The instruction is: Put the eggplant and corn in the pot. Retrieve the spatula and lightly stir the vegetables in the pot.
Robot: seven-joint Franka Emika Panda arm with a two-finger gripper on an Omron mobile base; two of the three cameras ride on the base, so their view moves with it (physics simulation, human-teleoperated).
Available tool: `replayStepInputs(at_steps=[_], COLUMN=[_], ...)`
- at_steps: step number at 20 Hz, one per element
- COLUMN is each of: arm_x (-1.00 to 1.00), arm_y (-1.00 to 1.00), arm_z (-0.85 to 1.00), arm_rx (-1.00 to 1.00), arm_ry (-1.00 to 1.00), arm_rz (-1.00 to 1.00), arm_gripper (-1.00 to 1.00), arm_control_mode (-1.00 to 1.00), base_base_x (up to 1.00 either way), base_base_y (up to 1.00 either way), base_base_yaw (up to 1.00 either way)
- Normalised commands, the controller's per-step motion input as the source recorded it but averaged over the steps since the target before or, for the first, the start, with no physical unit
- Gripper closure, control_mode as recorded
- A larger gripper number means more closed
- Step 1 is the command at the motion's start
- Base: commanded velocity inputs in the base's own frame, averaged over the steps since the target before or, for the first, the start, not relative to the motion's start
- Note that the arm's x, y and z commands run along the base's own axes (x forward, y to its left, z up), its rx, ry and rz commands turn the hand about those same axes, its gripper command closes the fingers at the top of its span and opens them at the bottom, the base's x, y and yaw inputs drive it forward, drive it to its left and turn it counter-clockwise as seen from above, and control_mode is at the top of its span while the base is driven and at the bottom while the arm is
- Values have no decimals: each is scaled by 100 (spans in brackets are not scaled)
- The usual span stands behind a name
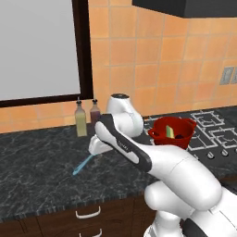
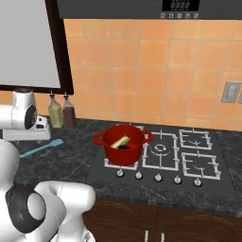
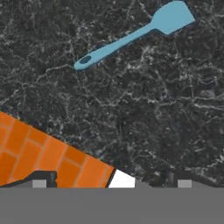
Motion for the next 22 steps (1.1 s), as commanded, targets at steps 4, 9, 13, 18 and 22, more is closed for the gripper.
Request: replayStepInputs(at_steps=[4, 9, 13, 18, 22], arm_x=[-14, -3, 24, 26, 40], arm_y=[82, 69, 42, 3, 0], arm_z=[-9, -14, -29, -28, -31], arm_rx=[-9, -16, -10, -2, 0], arm_ry=[0, 0, 0, -8, -1], arm_rz=[-50, -53, -33, -16, -12], arm_gripper=[-100, -100, -100, -100, -100], arm_control_mode=[-100, -100, -100, -100, -100], base_base_x=[0, 0, 0, 0, 0], base_base_y=[0, 0, 0, 0, 0], base_base_yaw=[0, 0, 0, 0, 0])
